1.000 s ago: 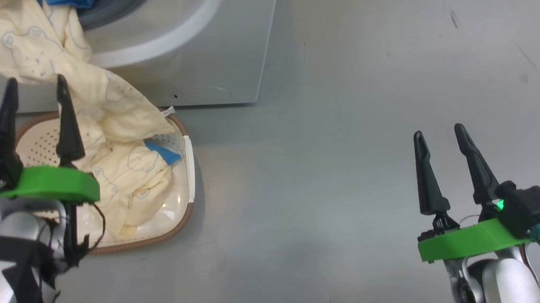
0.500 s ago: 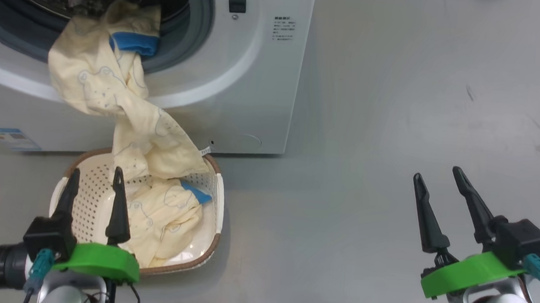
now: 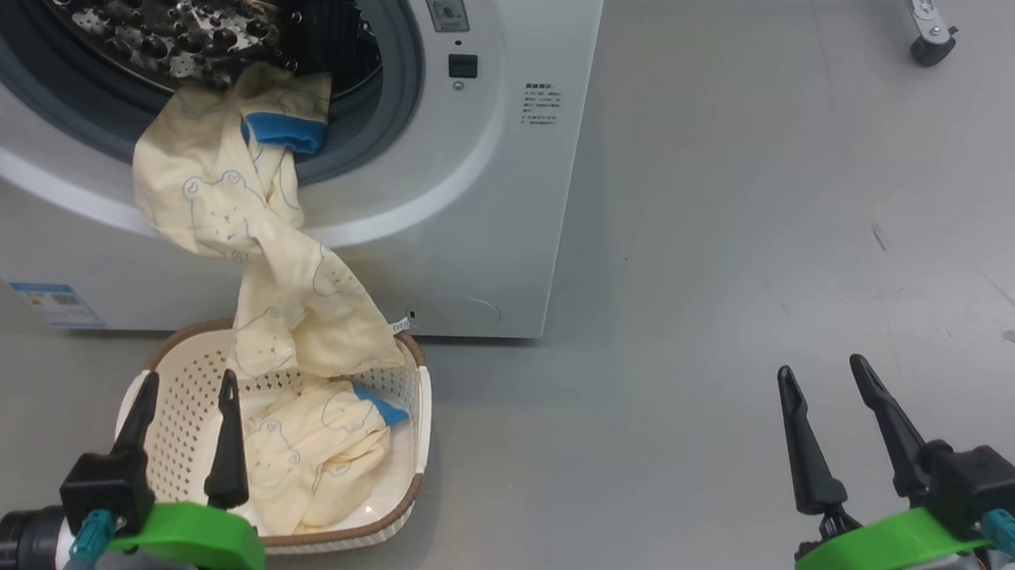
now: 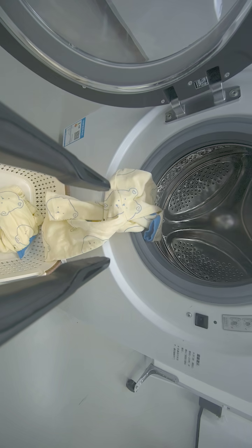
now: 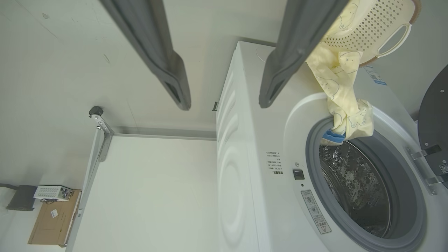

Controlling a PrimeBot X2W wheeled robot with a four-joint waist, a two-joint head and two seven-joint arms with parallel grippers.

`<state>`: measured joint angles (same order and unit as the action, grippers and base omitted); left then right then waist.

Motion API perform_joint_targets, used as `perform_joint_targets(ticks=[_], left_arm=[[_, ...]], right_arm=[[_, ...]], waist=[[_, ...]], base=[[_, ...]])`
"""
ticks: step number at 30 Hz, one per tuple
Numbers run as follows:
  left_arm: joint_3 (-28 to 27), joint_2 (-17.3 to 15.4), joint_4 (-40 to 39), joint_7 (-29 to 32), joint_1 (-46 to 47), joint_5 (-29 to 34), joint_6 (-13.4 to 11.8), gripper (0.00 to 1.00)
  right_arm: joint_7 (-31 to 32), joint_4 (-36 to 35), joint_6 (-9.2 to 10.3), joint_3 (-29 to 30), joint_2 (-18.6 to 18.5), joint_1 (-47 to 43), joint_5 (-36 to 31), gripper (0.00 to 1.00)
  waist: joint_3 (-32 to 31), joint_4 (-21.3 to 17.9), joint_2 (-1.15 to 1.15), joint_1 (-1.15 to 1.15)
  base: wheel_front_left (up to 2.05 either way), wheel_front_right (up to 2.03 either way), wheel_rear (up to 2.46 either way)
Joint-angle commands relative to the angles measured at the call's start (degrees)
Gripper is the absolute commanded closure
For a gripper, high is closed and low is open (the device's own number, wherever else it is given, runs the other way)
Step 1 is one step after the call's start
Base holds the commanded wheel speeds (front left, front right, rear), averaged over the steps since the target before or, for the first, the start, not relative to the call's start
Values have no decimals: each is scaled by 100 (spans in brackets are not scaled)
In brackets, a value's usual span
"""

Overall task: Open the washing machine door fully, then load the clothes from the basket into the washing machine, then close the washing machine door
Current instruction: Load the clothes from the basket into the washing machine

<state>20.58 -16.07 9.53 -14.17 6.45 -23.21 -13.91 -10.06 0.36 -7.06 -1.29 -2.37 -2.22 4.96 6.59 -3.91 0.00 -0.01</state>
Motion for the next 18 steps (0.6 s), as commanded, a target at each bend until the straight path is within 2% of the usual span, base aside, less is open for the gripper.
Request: perform_joint_targets(ticks=[1, 10, 18], left_arm=[[-191, -68, -119, -55, 181, -28, -201, 0], [-127, -8, 23, -23, 275, -87, -179, 0], [-26, 62, 344, 192, 631, -214, -2, 0]], right_arm=[[10, -220, -43, -113, -51, 86, 13, 0], [25, -267, -43, -136, -51, 59, 50, 0], [23, -288, -43, -197, -51, 175, 94, 0]], waist=[[-9, -18, 0, 1], [26, -4, 0, 1], [223, 16, 0, 1]], base=[[0, 0, 0], [0, 0, 0], [0, 0, 0]])
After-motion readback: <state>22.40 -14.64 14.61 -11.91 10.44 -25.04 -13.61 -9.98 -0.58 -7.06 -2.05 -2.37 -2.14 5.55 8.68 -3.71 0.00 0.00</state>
